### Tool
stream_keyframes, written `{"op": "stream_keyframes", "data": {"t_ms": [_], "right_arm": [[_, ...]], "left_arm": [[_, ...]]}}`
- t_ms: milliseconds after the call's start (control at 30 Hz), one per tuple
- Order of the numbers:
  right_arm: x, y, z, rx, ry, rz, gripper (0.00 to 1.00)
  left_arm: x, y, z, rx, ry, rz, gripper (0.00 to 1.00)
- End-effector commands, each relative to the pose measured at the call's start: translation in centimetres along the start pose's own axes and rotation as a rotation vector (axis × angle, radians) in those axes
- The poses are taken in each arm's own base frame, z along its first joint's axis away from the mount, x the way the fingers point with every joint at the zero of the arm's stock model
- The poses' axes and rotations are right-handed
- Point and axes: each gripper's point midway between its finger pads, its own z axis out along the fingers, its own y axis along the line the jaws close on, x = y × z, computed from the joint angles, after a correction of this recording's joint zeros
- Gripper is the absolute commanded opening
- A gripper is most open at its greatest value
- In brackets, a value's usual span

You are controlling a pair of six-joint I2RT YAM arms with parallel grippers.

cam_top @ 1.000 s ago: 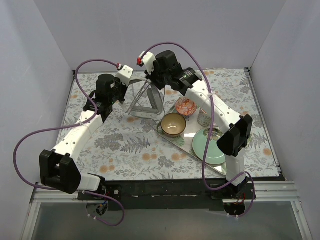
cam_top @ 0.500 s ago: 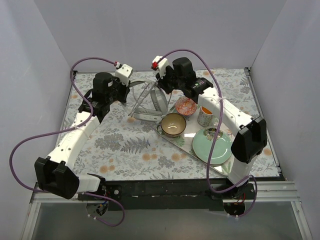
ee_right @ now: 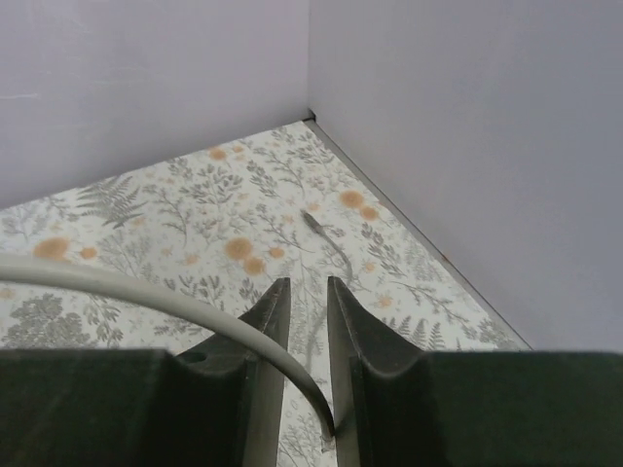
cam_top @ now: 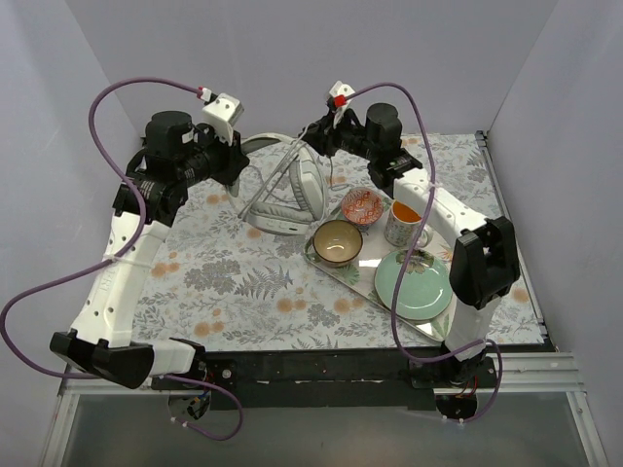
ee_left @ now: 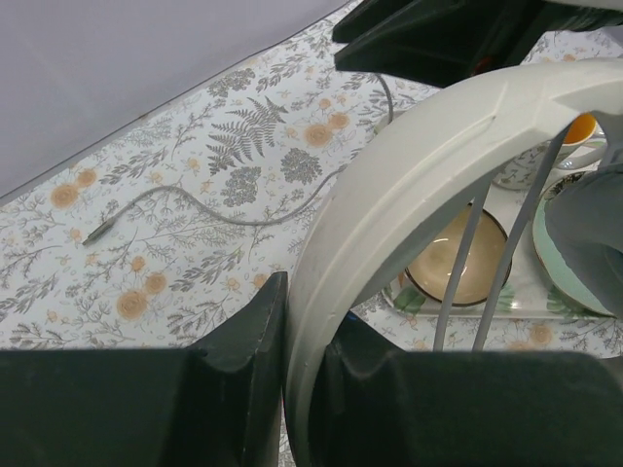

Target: Wrap the headphones

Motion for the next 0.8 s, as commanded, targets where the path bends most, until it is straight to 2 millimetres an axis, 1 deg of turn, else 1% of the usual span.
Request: {"op": "stream_keyframes", "data": {"t_ms": [0, 33, 67, 133, 167, 233, 267, 300, 333, 367, 400, 433, 467, 500, 533, 567, 600, 633, 667, 733, 767], "right_arm": [[-2.2, 1.4, 2.0, -0.109, -0.139, 0.094, 0.28], [-2.7, 1.6, 2.0, -0.128, -0.169, 0.092, 0.26], [-1.8, 1.7, 2.4, -0.14, -0.164, 0.142, 0.26], [-1.5, 2.4, 2.7, -0.181, -0.178, 0.172, 0.25], [-1.0, 2.4, 3.0, -0.193, -0.185, 0.212, 0.25], [-0.5, 2.7, 3.3, -0.212, -0.188, 0.246, 0.26], [0.1, 2.9, 3.6, -0.218, -0.196, 0.256, 0.29], [0.3, 3.1, 3.7, -0.222, -0.194, 0.273, 0.3], [0.7, 3.0, 4.0, -0.208, -0.19, 0.28, 0.31], [1.3, 3.5, 4.6, -0.205, -0.179, 0.28, 0.33], [2.1, 3.6, 5.0, -0.191, -0.157, 0.262, 0.34], [2.6, 3.3, 5.4, -0.161, -0.15, 0.26, 0.36], [3.1, 3.9, 5.9, -0.165, -0.141, 0.257, 0.37], [3.5, 4.3, 6.2, -0.169, -0.134, 0.252, 0.37], [3.8, 4.3, 6.4, -0.164, -0.13, 0.254, 0.38], [4.7, 4.4, 6.7, -0.158, -0.116, 0.262, 0.38], [5.1, 4.3, 6.9, -0.145, -0.109, 0.265, 0.38], [5.6, 4.3, 7.0, -0.139, -0.101, 0.267, 0.39], [6.5, 4.2, 7.3, -0.133, -0.088, 0.277, 0.39], [7.0, 4.2, 7.6, -0.128, -0.081, 0.285, 0.39], [7.9, 4.3, 7.8, -0.128, -0.068, 0.294, 0.38]], "left_arm": [[-2.0, -1.2, -2.4, 0.025, -0.051, -0.021, 0.0], [-2.4, -1.5, -2.7, 0.039, -0.064, -0.025, 0.0], [-2.7, -1.7, -2.9, 0.048, -0.072, -0.028, 0.0], [-3.7, -2.2, -3.1, 0.071, -0.091, -0.067, 0.0], [-4.9, -2.4, -3.6, 0.073, -0.123, -0.076, 0.0], [-6.3, -2.4, -4.0, 0.067, -0.163, -0.115, 0.0], [-8.0, -2.3, -4.6, 0.061, -0.209, -0.114, 0.0], [-8.8, -2.2, -4.9, 0.057, -0.229, -0.119, 0.0], [-9.5, -2.3, -5.0, 0.06, -0.243, -0.139, 0.0], [-10.2, -2.1, -5.0, 0.052, -0.255, -0.146, 0.0], [-11.8, -2.2, -5.9, 0.051, -0.296, -0.142, 0.0], [-12.5, -2.2, -6.3, 0.049, -0.315, -0.152, 0.0], [-13.2, -2.1, -6.4, 0.044, -0.334, -0.153, 0.0], [-14.1, -2.1, -7.1, 0.039, -0.365, -0.155, 0.0], [-14.6, -2.1, -7.3, 0.039, -0.38, -0.168, 0.0], [-15.3, -2.0, -7.6, 0.032, -0.403, -0.169, 0.0], [-16.1, -1.9, -8.3, 0.025, -0.43, -0.17, 0.0], [-16.7, -1.9, -8.5, 0.023, -0.449, -0.172, 0.0], [-17.1, -2.0, -8.8, 0.025, -0.463, -0.179, 0.0], [-18.1, -2.1, -9.6, 0.026, -0.497, -0.183, 0.0], [-18.4, -2.2, -9.8, 0.03, -0.507, -0.193, 0.0]]}}
